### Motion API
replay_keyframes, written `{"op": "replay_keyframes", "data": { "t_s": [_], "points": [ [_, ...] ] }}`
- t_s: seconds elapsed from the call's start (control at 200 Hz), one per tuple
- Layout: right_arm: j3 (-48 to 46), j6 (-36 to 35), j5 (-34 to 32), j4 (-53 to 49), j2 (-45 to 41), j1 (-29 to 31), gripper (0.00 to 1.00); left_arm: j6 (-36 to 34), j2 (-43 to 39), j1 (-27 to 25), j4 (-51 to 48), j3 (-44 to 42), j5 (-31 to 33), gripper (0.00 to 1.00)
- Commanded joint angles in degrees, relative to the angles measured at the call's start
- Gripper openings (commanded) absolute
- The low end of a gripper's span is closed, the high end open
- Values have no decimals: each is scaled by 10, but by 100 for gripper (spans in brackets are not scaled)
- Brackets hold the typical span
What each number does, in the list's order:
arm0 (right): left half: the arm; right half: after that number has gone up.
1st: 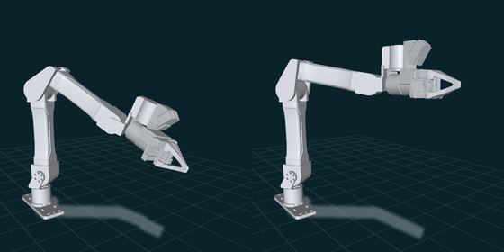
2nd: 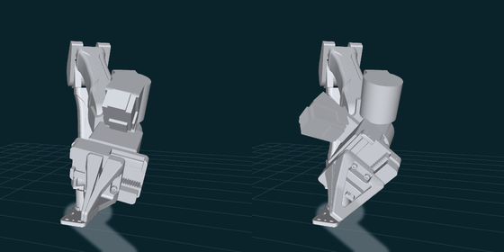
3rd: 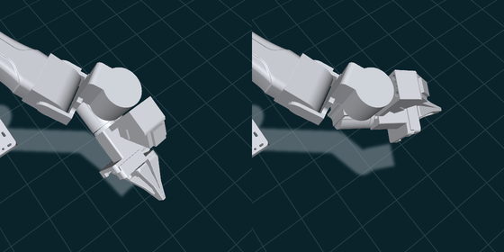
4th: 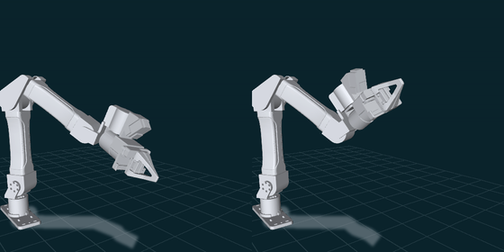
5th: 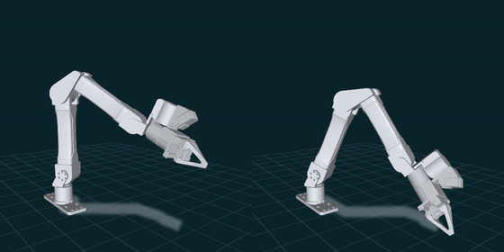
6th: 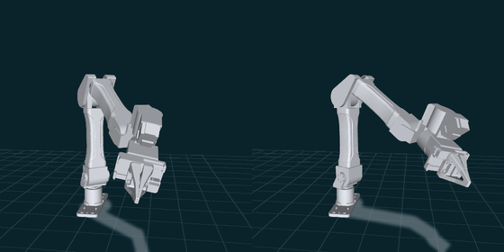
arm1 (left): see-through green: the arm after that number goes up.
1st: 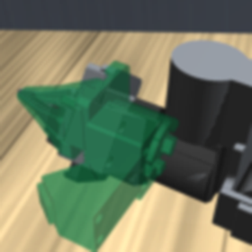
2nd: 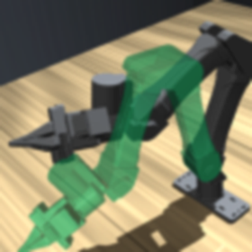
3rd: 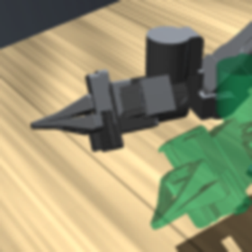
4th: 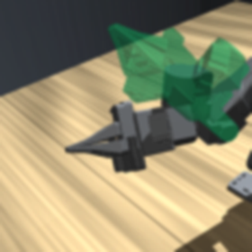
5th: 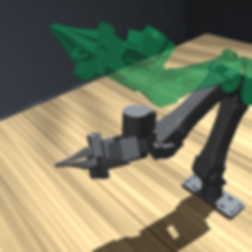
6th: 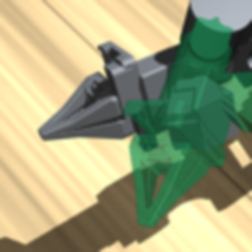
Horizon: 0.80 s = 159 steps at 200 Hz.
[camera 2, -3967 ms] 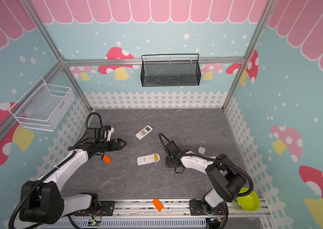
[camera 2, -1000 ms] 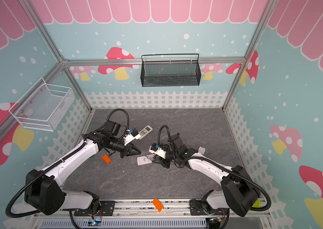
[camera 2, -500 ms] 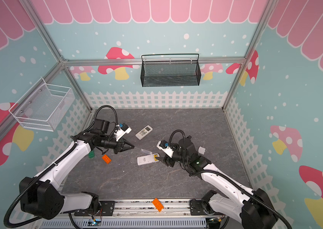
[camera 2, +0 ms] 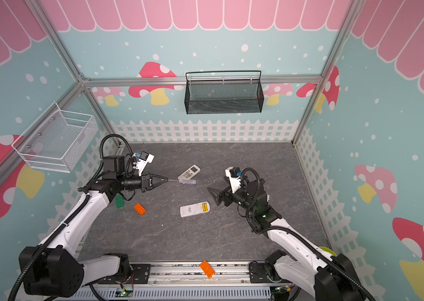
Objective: Unload the batteries from the remote control
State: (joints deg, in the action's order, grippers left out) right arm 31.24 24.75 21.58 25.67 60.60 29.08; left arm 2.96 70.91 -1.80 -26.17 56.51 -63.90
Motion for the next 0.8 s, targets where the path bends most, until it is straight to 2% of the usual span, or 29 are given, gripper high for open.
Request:
{"op": "replay_keyframes", "data": {
  "t_s": [0.0,0.16,0.33,0.425,0.56,0.62,0.731,0.791],
  "points": [
    [26,115,94,90,48,-20,99,81,-12,10,89,-17,-56,0],
    [62,175,182,170,121,-22,98,114,-17,9,145,-33,-90,0],
    [92,216,241,224,175,-22,100,123,-14,2,174,-43,-110,0],
    [105,229,244,234,195,-22,91,129,-11,-2,198,-55,-117,0],
    [111,266,275,281,218,-19,86,165,-7,-4,247,-62,-127,0],
    [109,279,287,310,229,-19,84,223,-5,-6,338,-86,-133,0],
    [115,312,305,344,247,-19,79,423,0,-5,645,-152,-127,0],
    [111,331,315,380,255,-15,78,468,1,-4,724,-170,-121,0]
  ]
}}
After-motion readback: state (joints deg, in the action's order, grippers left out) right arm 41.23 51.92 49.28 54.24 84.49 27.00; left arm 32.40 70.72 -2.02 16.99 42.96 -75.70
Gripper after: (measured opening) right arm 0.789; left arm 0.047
